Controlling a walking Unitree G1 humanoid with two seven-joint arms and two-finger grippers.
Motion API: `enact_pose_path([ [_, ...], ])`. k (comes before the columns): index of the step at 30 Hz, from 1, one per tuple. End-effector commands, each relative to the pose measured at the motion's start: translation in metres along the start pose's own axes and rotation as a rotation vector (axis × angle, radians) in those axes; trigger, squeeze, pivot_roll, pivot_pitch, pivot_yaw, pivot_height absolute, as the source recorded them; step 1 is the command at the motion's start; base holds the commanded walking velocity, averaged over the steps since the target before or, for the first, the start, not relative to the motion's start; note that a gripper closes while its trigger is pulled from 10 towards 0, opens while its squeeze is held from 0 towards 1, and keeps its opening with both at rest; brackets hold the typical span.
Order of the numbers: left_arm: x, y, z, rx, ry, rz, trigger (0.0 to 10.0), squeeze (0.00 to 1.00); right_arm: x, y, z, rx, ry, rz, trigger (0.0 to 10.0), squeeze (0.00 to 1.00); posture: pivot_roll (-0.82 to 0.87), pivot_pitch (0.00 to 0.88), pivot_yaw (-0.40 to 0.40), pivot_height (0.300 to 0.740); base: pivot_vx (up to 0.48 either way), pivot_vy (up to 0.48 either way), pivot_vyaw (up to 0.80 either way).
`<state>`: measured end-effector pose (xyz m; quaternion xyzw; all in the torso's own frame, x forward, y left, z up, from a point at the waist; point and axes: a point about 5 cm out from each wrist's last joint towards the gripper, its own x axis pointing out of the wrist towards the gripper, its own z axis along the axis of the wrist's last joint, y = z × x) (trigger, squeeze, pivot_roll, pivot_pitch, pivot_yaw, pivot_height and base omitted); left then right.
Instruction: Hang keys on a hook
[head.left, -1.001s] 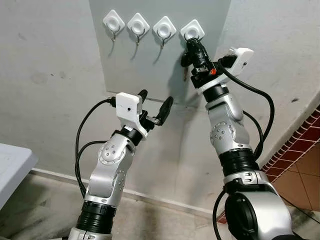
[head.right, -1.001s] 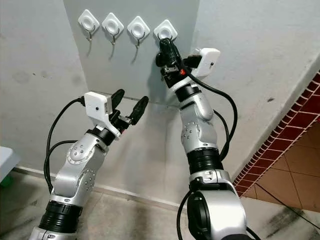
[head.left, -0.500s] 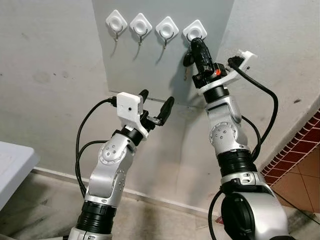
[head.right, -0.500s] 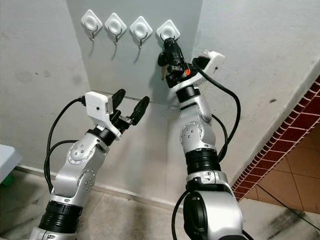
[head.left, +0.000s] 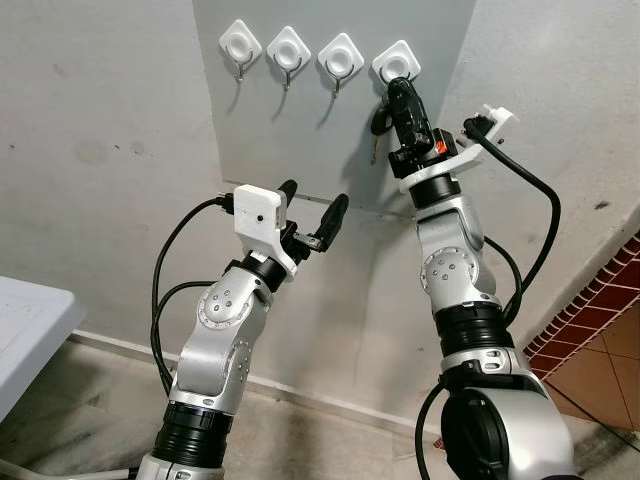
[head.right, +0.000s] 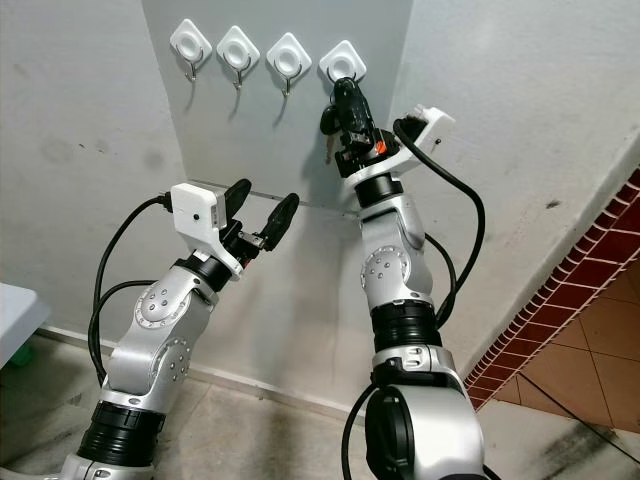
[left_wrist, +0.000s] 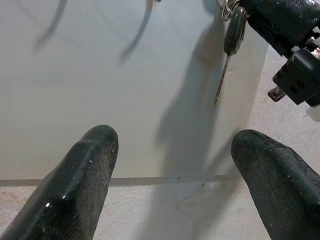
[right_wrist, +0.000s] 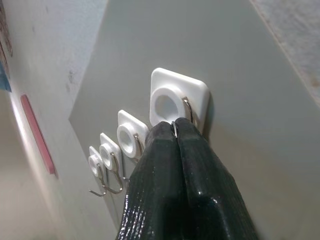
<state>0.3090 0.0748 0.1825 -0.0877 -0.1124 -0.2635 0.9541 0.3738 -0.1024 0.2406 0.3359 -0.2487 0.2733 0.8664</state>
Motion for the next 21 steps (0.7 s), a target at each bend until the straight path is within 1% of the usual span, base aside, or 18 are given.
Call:
enact_pose_path([
  [1,0.0012,-0.0022,0.0053,0.009,-0.012,-0.009,10.0,0.0,-0.0034,-0.0025,-0.0003,-0.009,0.006,-0.016,10.0,0.0,-0.01,0.0,-0.021,0.74,0.0,0.0,0.0],
  [15,0.0021,-0.0028,0.0055,-0.002,-0.014,-0.006,10.0,0.0,-0.0054,-0.0034,-0.0019,-0.005,0.007,-0.022,10.0,0.0,-0.01,0.0,-0.021,0.74,0.0,0.0,0.0],
  [16,0.0021,-0.0028,0.0055,-0.002,-0.014,-0.006,10.0,0.0,-0.0054,-0.0033,-0.0021,-0.001,0.007,-0.021,10.0,0.05,-0.01,0.0,-0.021,0.74,0.0,0.0,0.0],
  [17,0.0016,-0.003,0.0056,-0.002,-0.014,-0.005,10.0,0.0,-0.0055,-0.0028,-0.0023,0.007,0.006,-0.018,10.0,1.0,-0.01,0.001,-0.022,0.74,0.0,0.0,0.0],
  [21,0.0016,-0.0026,0.0059,-0.004,-0.014,-0.002,10.0,0.0,-0.0052,-0.0029,-0.0023,0.006,0.005,-0.018,10.0,1.0,-0.01,0.001,-0.022,0.74,0.0,0.0,0.0],
])
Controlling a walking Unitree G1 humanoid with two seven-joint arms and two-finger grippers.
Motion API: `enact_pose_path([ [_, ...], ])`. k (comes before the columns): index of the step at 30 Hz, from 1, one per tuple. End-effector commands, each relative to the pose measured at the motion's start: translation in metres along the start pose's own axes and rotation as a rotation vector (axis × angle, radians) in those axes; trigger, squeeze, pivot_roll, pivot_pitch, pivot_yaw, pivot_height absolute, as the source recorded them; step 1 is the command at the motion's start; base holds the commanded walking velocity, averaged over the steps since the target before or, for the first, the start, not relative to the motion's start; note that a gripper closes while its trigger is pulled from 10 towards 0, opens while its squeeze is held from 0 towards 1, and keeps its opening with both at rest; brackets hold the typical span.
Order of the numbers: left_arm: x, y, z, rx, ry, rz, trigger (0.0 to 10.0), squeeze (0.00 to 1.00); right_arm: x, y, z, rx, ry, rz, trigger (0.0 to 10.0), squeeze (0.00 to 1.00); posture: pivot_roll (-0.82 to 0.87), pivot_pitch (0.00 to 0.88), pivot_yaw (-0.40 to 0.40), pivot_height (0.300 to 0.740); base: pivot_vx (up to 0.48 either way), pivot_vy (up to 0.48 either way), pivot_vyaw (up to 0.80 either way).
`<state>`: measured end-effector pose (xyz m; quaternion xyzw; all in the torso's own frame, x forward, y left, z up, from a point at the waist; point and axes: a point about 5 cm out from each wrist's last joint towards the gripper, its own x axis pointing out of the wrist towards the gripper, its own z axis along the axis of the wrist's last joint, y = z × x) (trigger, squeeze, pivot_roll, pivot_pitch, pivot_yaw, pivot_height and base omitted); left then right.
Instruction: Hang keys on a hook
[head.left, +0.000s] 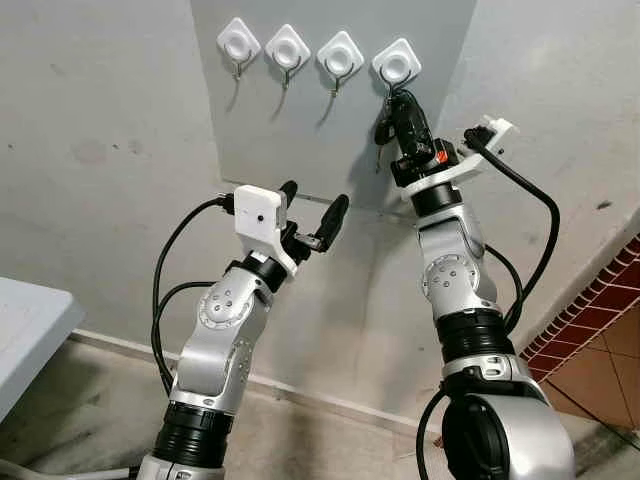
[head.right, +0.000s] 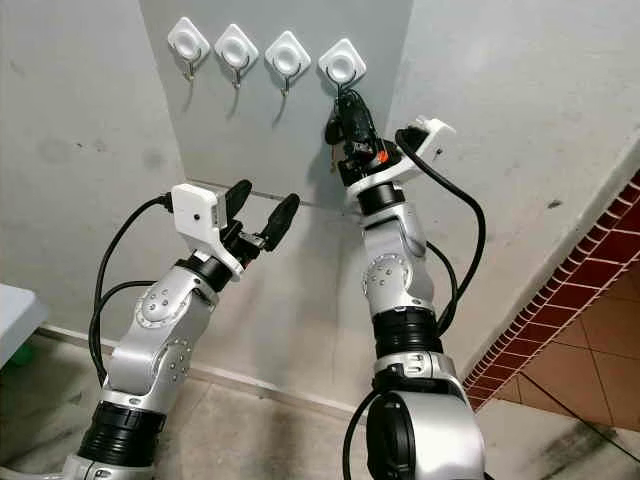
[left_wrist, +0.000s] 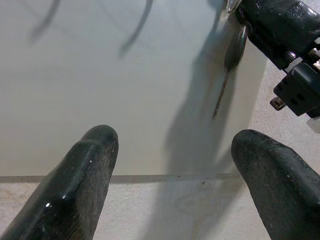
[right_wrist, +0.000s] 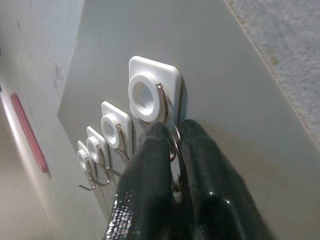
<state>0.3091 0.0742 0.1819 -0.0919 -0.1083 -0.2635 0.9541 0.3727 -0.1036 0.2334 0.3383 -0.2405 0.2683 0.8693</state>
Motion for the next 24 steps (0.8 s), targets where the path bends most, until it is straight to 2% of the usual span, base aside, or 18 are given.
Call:
enact_pose_path([
  [1,0.001,-0.002,0.007,0.006,-0.021,-0.003,10.0,0.0,0.001,0.0,0.001,0.003,-0.005,-0.002,10.0,1.0,-0.01,0.0,-0.023,0.74,0.0,0.0,0.0],
  [17,0.0,-0.003,0.007,-0.001,-0.022,0.001,10.0,0.0,-0.003,-0.001,-0.004,0.002,0.011,-0.019,10.0,1.0,0.0,0.0,-0.028,0.74,0.0,0.0,0.0],
  [18,0.001,-0.002,0.007,-0.001,-0.022,0.002,10.0,0.0,-0.005,-0.002,-0.006,0.0,0.016,-0.023,10.0,0.0,0.0,0.0,-0.028,0.74,0.0,0.0,0.0],
  [24,0.001,-0.002,0.007,-0.002,-0.021,0.003,10.0,0.0,-0.01,-0.006,-0.007,-0.022,0.02,-0.064,10.0,0.0,0.0,0.0,-0.028,0.74,0.0,0.0,0.0],
])
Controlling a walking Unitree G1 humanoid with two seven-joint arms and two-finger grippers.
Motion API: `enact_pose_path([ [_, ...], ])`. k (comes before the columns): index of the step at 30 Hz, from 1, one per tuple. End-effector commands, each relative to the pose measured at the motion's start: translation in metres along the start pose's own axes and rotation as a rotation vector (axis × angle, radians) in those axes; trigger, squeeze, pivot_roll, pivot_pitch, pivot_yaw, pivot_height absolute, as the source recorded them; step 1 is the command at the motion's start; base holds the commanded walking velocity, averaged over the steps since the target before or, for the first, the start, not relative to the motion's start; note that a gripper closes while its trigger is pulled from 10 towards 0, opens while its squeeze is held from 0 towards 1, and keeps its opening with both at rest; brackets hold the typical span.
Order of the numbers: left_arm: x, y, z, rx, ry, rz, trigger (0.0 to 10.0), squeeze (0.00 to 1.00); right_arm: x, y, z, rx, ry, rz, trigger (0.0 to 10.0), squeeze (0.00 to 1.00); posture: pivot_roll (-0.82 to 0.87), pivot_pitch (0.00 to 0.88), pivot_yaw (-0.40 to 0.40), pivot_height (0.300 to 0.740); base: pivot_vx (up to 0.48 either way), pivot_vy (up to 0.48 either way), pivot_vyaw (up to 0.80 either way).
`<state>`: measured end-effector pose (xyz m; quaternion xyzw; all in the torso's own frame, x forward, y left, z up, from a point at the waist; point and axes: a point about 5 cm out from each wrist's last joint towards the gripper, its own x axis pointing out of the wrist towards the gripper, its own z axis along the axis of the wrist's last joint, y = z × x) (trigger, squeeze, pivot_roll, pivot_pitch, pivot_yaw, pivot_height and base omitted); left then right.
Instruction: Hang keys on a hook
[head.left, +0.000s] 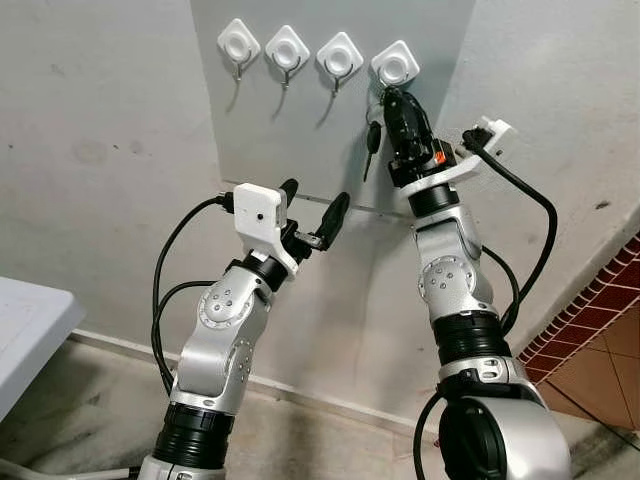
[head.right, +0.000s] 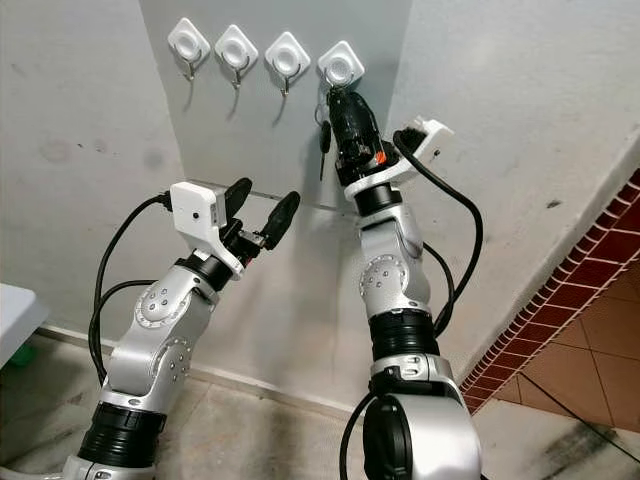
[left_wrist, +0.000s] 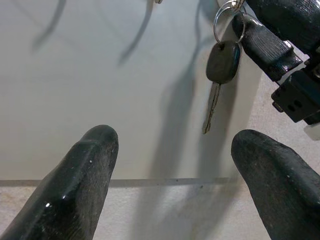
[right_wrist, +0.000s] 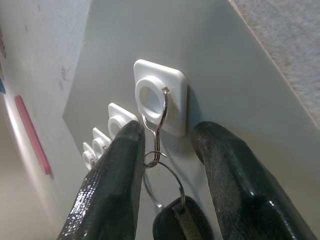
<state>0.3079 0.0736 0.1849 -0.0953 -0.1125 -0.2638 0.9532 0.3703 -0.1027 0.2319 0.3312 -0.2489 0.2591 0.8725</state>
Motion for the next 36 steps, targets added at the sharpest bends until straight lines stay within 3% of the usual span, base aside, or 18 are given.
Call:
enact_pose_path([
  [1,0.0,0.0,0.004,0.004,-0.012,0.006,10.0,0.0,-0.011,-0.012,-0.005,-0.031,0.023,-0.095,10.0,0.0,0.0,0.0,-0.027,0.74,0.0,0.0,0.0],
  [6,0.0,0.0,0.003,0.007,-0.01,0.011,10.0,0.0,-0.019,-0.02,-0.004,-0.093,0.008,-0.177,10.0,0.0,0.0,0.0,-0.025,0.74,0.0,0.0,0.0],
  [20,0.0,-0.002,0.003,0.005,-0.006,0.012,10.0,0.0,-0.021,-0.017,-0.006,-0.026,-0.009,-0.19,10.0,0.0,0.0,0.0,-0.021,0.74,0.0,0.0,0.0],
  [29,-0.001,-0.002,0.003,0.003,-0.009,0.019,10.0,0.0,-0.014,-0.01,0.005,0.151,-0.132,-0.149,10.0,0.0,0.0,0.002,-0.026,0.74,0.0,0.0,0.0],
  [36,-0.001,-0.002,0.003,0.002,-0.01,0.024,10.0,0.0,-0.015,-0.011,0.006,0.17,-0.134,-0.147,10.0,0.0,0.0,0.002,-0.027,0.74,0.0,0.0,0.0],
])
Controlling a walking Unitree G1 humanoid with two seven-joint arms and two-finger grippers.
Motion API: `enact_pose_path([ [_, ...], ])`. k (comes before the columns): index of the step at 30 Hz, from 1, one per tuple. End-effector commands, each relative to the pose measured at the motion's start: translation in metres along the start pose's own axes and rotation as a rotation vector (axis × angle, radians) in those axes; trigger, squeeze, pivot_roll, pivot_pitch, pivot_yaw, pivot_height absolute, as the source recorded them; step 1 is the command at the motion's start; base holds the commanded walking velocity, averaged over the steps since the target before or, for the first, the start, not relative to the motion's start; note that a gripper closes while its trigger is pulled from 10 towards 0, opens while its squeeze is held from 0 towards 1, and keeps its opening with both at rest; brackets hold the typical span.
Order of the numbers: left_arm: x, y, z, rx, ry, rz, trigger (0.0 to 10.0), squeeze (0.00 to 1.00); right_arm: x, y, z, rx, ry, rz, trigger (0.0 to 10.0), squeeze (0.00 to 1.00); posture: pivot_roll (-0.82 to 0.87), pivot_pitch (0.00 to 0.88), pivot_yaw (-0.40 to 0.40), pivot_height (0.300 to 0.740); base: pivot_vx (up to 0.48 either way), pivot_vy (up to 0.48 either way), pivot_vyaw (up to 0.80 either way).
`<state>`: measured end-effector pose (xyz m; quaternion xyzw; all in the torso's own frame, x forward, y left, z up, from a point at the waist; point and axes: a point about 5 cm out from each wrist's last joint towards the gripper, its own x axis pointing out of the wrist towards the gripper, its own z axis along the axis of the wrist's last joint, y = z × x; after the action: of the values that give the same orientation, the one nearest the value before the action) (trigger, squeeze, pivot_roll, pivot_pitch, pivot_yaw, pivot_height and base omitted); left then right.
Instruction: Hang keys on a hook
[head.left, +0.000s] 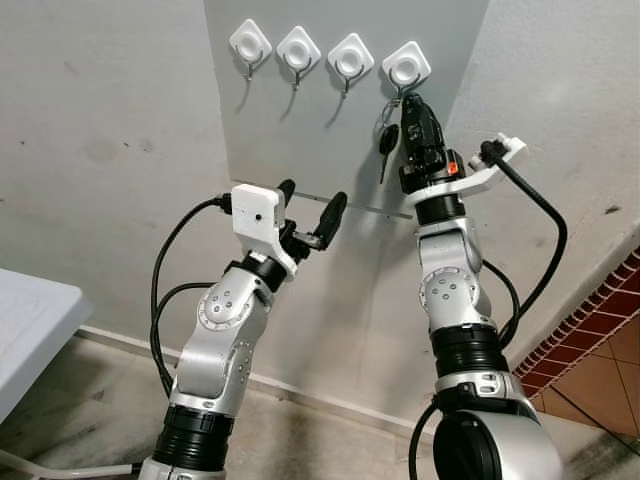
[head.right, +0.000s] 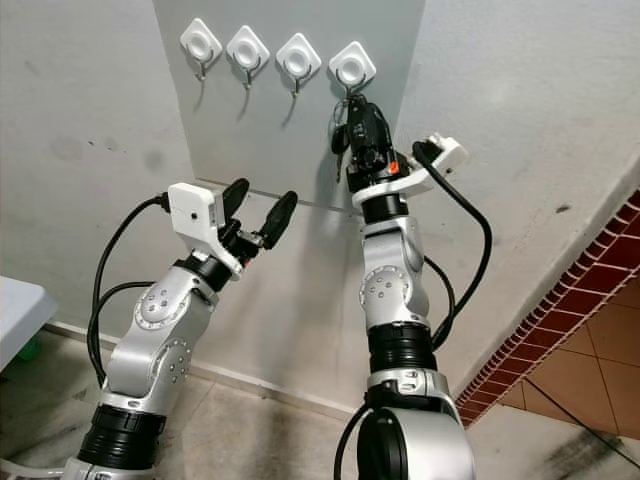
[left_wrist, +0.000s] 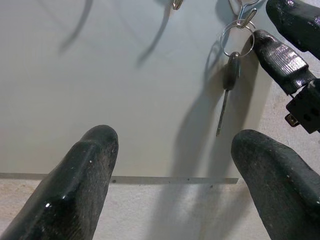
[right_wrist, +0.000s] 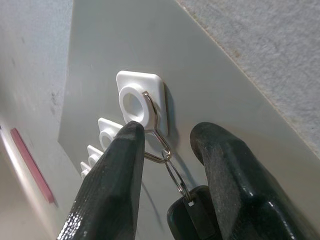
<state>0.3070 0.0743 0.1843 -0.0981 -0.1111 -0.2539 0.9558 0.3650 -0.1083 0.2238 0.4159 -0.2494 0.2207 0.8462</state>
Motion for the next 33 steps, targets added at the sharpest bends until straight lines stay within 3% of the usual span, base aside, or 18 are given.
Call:
enact_pose_path([
  [1,0.0,-0.002,0.004,0.006,-0.01,0.003,10.0,0.0,-0.003,-0.006,0.007,0.017,-0.049,-0.048,10.0,0.0,0.0,0.002,-0.027,0.74,0.0,0.0,0.0],
  [5,0.0,-0.002,0.004,0.006,-0.01,0.004,10.0,0.0,-0.005,-0.006,0.007,0.006,-0.032,-0.038,10.0,0.0,0.0,0.002,-0.027,0.74,0.0,0.0,0.0],
  [16,-0.001,0.001,0.001,0.016,-0.007,0.018,10.0,0.0,-0.031,-0.016,0.005,-0.082,0.028,-0.061,10.0,0.0,0.0,0.003,-0.025,0.74,0.0,0.0,0.0],
  [23,-0.001,0.0,0.0,0.02,-0.006,0.019,10.0,0.0,-0.039,-0.01,0.002,-0.116,0.086,0.004,10.0,0.0,-0.01,0.002,-0.024,0.74,0.0,0.0,0.0],
  [26,-0.003,0.003,-0.002,0.026,-0.002,0.028,10.0,0.0,-0.06,-0.006,-0.009,-0.175,0.211,0.086,10.0,0.0,0.0,0.0,-0.025,0.74,0.0,0.0,0.0],
  [33,-0.009,0.01,-0.015,0.041,0.027,0.061,10.0,0.0,-0.086,-0.017,-0.015,-0.295,0.315,0.055,10.0,0.0,0.0,0.0,-0.027,0.74,0.0,0.0,0.0],
])
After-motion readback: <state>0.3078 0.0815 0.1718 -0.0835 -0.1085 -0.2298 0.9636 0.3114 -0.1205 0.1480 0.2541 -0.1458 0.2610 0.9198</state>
